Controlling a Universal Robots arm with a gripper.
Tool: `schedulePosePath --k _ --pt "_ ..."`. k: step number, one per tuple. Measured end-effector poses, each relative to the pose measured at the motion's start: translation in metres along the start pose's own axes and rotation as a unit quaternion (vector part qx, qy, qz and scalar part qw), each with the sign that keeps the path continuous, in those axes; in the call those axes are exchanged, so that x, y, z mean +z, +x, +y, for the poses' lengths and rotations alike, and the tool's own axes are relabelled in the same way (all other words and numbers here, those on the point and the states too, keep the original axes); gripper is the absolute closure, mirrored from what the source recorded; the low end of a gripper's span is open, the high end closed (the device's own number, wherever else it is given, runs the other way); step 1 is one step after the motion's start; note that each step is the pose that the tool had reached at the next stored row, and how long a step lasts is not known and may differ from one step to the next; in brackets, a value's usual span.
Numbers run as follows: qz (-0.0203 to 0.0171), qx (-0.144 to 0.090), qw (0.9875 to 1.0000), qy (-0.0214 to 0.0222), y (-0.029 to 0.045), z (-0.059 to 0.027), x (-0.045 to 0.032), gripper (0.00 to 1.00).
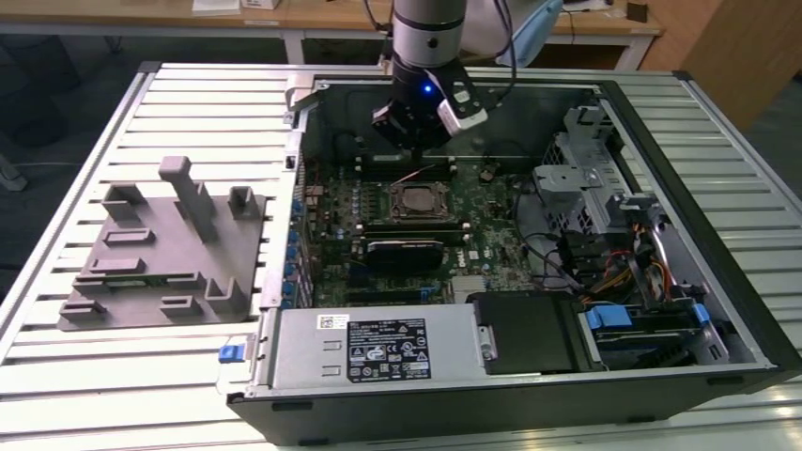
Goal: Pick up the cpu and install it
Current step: 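Install the first cpu locking lever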
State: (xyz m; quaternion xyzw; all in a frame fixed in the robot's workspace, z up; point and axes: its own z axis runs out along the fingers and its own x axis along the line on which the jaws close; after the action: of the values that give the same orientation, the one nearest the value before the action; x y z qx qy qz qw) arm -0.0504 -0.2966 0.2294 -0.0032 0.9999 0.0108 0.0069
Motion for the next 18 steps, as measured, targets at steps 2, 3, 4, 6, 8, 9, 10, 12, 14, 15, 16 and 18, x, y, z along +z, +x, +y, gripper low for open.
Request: schedulePosePath --k 2,3,4,6,8,9,10,12,14,15,16,18 --pt "0.0 0.0 1.0 0.0 -0.0009 0.0003 0.0018 0.89" --pt "0.0 0.0 1.0 0.0001 -0.0013 0.0004 0.0027 0.89" --pt "0.0 0.0 1.0 0.0001 -0.0018 0.0005 0.0036 0.89" --pt "0.0 0.0 1.0 0.0001 -0.0026 0.0007 0.0053 0.89" --pt "0.0 0.0 1.0 0.0001 -0.0039 0.0009 0.0068 0.89" --pt "0.0001 0.0 1.0 0.0002 -0.0048 0.0011 0.0073 0.89" --pt "0.0001 0.0 1.0 0.0002 -0.0057 0.0013 0.0078 0.89" --pt "0.0 0.0 1.0 0.0001 -0.0072 0.0016 0.0087 0.89" --pt "0.0 0.0 1.0 0.0001 -0.0087 0.0018 0.0098 0.89" --pt "0.0 0.0 1.0 0.0001 -0.0093 0.0019 0.0105 0.89" --pt "0.0 0.0 1.0 0.0001 -0.0098 0.002 0.0112 0.89" --pt "0.0 0.0 1.0 0.0001 -0.0104 0.002 0.013 0.89"
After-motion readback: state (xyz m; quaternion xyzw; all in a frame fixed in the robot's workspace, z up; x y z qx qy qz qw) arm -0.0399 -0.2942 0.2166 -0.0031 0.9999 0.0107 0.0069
